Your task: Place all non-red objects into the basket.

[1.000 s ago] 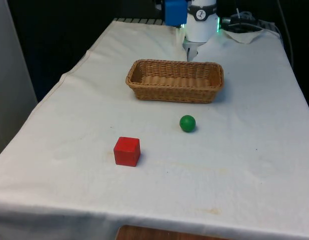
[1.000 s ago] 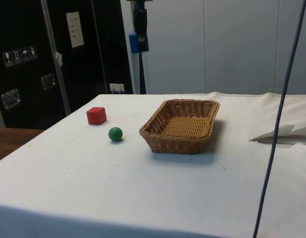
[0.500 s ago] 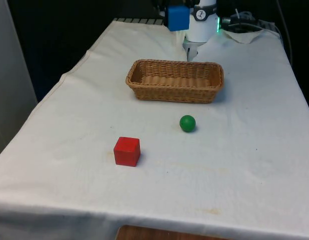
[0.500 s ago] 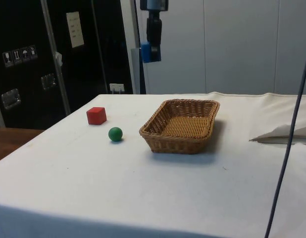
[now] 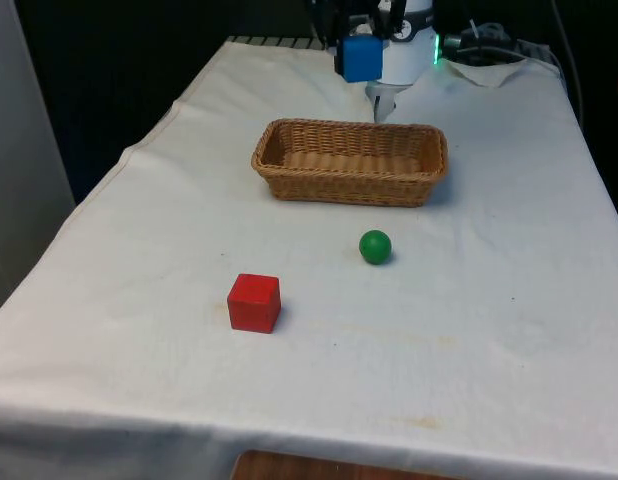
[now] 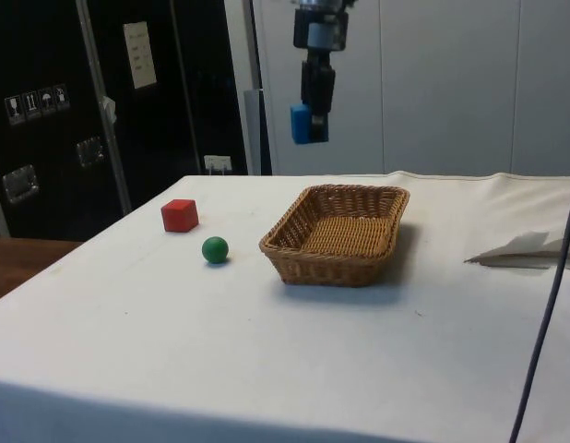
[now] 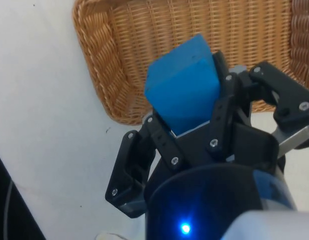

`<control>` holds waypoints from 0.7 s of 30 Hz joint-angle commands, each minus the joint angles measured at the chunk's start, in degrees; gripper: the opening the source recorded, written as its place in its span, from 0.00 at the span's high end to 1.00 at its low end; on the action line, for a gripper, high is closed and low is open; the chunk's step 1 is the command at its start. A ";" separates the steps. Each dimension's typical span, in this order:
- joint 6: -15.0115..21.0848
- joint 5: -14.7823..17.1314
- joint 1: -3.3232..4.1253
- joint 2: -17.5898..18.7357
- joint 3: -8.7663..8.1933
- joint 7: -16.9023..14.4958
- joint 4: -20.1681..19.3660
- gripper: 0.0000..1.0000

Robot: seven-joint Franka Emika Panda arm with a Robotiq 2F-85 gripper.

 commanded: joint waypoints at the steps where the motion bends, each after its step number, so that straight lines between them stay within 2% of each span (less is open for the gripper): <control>1: 1.66 -1.03 -0.52 -0.34 0.06 0.40 -1.32 0.97; 4: 4.35 -0.69 -0.63 -0.17 -0.17 -0.17 -3.67 0.97; 5: 3.72 0.00 -0.34 -0.29 -0.29 -0.52 -3.61 0.97; 6: 4.98 -0.57 -0.57 0.06 -0.23 -0.29 -4.13 0.97; 9: 6.47 -0.29 -0.46 0.74 -0.52 -0.57 -5.16 0.97; 14: 10.14 0.17 -0.29 3.15 -0.86 -0.80 -6.82 0.97; 15: 8.88 0.06 -0.34 2.81 -0.74 -0.69 -6.42 0.97; 16: 10.71 0.29 -0.29 3.61 -0.86 -0.86 -7.05 0.97; 21: 14.09 0.92 -0.17 6.36 -0.92 -1.09 -8.31 0.97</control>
